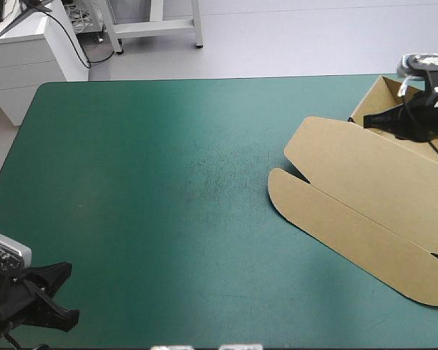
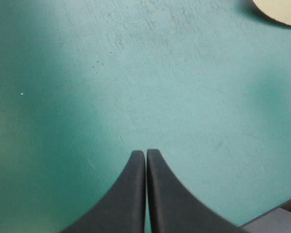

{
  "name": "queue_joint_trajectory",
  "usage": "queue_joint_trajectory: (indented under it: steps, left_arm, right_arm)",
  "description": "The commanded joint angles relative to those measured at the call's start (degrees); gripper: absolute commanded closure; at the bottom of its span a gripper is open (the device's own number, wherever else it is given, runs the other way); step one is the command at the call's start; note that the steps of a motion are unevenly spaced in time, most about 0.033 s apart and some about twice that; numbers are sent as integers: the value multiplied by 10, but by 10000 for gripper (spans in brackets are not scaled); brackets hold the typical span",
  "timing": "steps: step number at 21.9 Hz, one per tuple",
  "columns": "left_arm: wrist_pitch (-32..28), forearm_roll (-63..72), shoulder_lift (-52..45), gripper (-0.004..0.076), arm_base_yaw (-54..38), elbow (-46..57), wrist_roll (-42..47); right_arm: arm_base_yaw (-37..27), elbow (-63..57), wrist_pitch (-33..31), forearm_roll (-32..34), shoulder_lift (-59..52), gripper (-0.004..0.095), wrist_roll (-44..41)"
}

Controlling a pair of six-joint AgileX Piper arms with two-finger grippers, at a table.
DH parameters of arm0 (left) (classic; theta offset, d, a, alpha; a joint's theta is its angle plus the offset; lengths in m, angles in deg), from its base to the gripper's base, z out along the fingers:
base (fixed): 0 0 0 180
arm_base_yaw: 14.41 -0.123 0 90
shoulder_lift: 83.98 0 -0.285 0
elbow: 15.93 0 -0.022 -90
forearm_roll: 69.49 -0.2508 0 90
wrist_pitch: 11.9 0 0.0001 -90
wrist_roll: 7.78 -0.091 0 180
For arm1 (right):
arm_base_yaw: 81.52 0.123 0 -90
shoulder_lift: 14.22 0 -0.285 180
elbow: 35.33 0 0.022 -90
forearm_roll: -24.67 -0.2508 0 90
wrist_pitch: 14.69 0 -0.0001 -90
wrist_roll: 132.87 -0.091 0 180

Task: Fold the box

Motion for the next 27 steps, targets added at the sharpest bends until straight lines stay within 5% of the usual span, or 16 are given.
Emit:
queue_joint_trajectory:
  steps: [1,7,11,15,27]
  left_arm:
    - [-46,4,-16,732,3,13,-9]
    - [-58,5,-98,732,3,76,9]
    - [-95,10,-181,732,3,143,13]
    - [-179,11,-235,732,3,195,13]
    - [-201,4,-272,732,3,241,15]
  right_arm:
    - [41,-43,58,-4,-76,908,25]
    - [60,-208,169,31,-205,908,29]
    - [60,-386,311,3,-340,909,54]
    - [60,-503,347,3,-429,927,57]
    - [60,-692,387,-6,-684,927,62]
